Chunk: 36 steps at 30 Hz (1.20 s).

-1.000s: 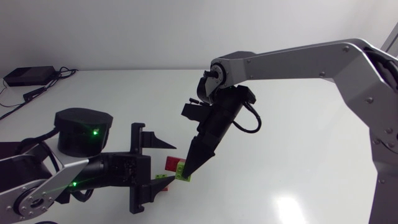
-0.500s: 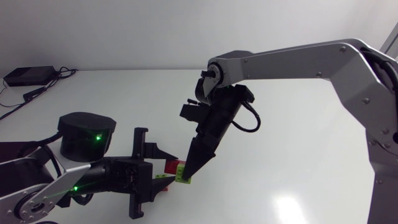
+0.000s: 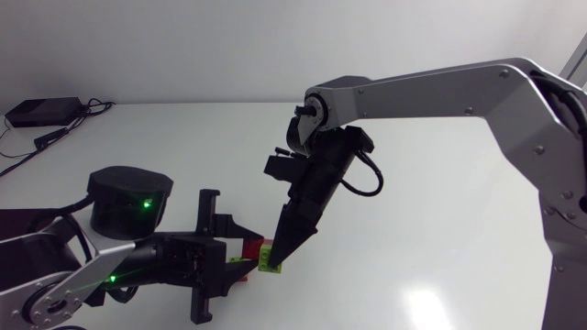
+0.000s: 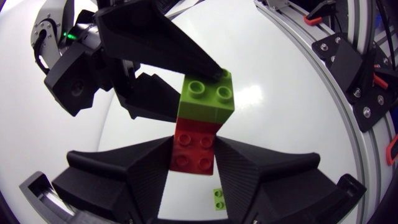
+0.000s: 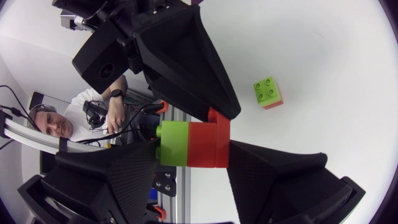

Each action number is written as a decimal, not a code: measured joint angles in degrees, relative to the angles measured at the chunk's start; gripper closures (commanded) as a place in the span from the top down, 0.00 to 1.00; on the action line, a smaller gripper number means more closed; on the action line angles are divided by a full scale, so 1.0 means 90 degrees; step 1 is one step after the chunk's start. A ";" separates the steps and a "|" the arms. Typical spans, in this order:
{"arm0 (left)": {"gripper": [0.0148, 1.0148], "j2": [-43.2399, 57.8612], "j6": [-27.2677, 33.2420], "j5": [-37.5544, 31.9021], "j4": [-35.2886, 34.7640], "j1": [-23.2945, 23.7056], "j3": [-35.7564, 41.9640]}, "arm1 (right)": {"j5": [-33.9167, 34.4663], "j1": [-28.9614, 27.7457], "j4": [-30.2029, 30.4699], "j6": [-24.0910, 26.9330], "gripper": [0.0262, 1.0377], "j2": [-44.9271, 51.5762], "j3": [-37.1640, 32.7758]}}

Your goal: Separate the duplo bricks

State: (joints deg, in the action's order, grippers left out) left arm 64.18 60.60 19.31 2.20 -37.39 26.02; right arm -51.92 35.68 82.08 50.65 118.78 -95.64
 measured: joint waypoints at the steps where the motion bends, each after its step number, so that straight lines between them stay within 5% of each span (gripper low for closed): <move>1: 0.41 0.0000 0.0002 0.0000 -0.0005 0.0000 0.0000 | -0.0007 0.0000 -0.0010 0.0000 0.31 0.0000 0.0017; 4: 0.41 0.0007 0.0002 0.0000 -0.0046 -0.0022 0.0000 | -0.0024 0.0000 -0.0019 0.0012 0.48 0.0000 0.0051; 7: 0.40 0.0007 0.0002 0.0000 -0.0053 -0.0027 0.0000 | -0.0046 0.0000 -0.0029 0.0027 0.54 0.0000 0.0083; 10: 0.40 0.0007 0.0002 0.0000 -0.0092 -0.0027 0.0000 | -0.0070 0.0002 -0.0049 0.0046 0.85 0.0000 0.0117; 13: 0.40 0.0012 0.0000 0.0000 -0.0148 -0.0027 0.0000 | -0.0107 0.0019 -0.0112 0.0049 0.95 0.0000 0.0141; 22: 0.40 0.0109 -0.0002 0.0000 -0.0221 -0.0012 0.0000 | 0.0036 0.0044 -0.0704 0.0056 0.96 -0.0372 0.0687; 31: 0.40 0.0651 -0.0061 0.0661 -0.1843 0.0661 0.0821 | 0.1994 0.0100 -0.3497 -0.1056 0.96 -0.2620 0.1931; 36: 0.40 0.0726 -0.0384 0.1127 -0.2237 0.0787 0.1549 | 0.2667 0.0452 -0.4255 -0.1443 0.96 -0.3514 0.2637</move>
State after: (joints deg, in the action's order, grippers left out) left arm 70.72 57.14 29.45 -17.93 -30.30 39.97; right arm -27.92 39.75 43.79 37.67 87.15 -71.90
